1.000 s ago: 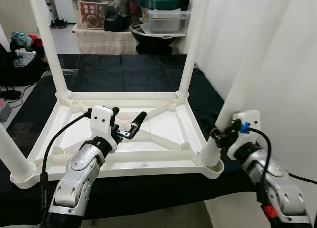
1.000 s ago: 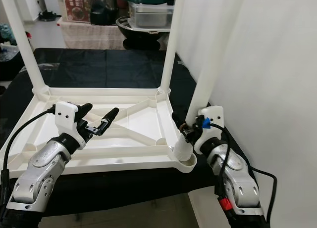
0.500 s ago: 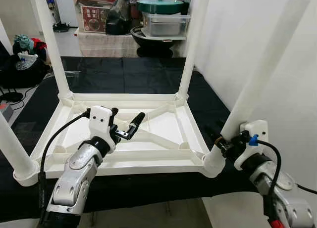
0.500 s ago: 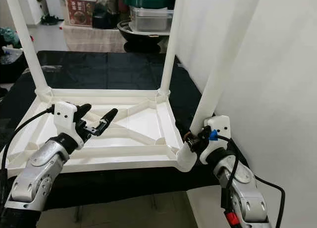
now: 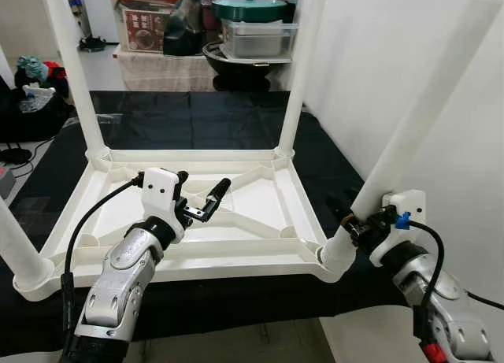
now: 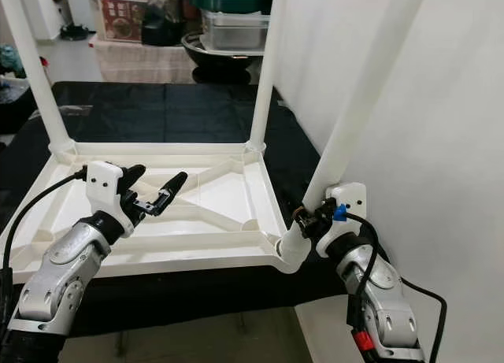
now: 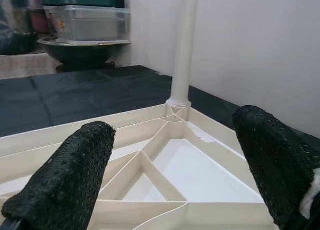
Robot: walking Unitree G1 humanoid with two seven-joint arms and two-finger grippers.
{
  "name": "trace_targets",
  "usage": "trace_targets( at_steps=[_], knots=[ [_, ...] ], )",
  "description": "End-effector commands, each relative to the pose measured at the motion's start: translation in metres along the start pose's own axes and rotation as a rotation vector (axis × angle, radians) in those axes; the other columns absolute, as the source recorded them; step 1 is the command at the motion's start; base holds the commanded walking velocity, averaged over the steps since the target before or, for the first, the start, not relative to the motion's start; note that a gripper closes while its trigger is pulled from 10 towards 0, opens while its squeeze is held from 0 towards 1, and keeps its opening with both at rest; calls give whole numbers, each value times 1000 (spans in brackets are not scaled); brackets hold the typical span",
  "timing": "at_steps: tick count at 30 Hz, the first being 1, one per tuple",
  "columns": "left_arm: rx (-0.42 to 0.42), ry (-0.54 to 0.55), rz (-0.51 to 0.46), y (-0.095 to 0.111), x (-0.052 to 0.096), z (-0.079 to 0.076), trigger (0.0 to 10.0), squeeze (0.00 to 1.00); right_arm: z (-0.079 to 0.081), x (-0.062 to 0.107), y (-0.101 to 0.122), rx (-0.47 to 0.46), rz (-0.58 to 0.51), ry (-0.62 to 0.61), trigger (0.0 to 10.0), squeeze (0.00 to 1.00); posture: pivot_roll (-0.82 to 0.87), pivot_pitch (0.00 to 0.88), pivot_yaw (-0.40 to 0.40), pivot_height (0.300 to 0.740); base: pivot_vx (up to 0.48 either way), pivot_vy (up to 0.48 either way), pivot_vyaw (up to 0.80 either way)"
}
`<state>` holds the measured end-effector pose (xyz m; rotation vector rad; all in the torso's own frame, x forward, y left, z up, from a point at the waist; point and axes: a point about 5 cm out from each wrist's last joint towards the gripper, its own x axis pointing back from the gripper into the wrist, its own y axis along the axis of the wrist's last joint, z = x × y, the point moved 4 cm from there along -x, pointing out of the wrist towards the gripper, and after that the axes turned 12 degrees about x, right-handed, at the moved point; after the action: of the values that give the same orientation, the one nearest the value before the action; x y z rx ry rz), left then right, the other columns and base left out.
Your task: Building children table
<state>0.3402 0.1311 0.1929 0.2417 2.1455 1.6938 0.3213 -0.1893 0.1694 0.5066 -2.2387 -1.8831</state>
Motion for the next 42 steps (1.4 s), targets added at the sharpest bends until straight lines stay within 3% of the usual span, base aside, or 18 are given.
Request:
trace_targets(
  at_steps=[1, 13, 28, 35, 39, 42],
  knots=[
    [-8, -4, 10, -1, 0, 0, 10000, 0, 9, 5, -37, -71, 142, 11, 10000, 0, 83, 0, -71, 740, 0, 0, 0],
    [-9, -4, 13, -2, 0, 1, 10000, 0, 23, 5, -48, -55, 181, 54, 10000, 0, 81, 0, -72, 740, 0, 0, 0],
    [-4, -1, 6, -2, -1, -1, 10000, 0, 32, -10, -46, -17, 182, 110, 10000, 0, 83, 0, -94, 740, 0, 0, 0],
    [-1, 7, 6, -3, 1, 0, 10000, 0, 28, -8, -49, -23, 196, 108, 10000, 0, 79, 0, -96, 740, 0, 0, 0],
    [9, 9, 13, -5, 2, 1, 10000, 0, 29, 3, -50, -45, 189, 137, 10000, 0, 76, 0, -93, 740, 0, 0, 0],
    [9, 6, 14, -4, 1, 1, 10000, 0, 30, 3, -38, -60, 127, 158, 10000, 0, 74, 0, -90, 740, 0, 0, 0]
  ],
)
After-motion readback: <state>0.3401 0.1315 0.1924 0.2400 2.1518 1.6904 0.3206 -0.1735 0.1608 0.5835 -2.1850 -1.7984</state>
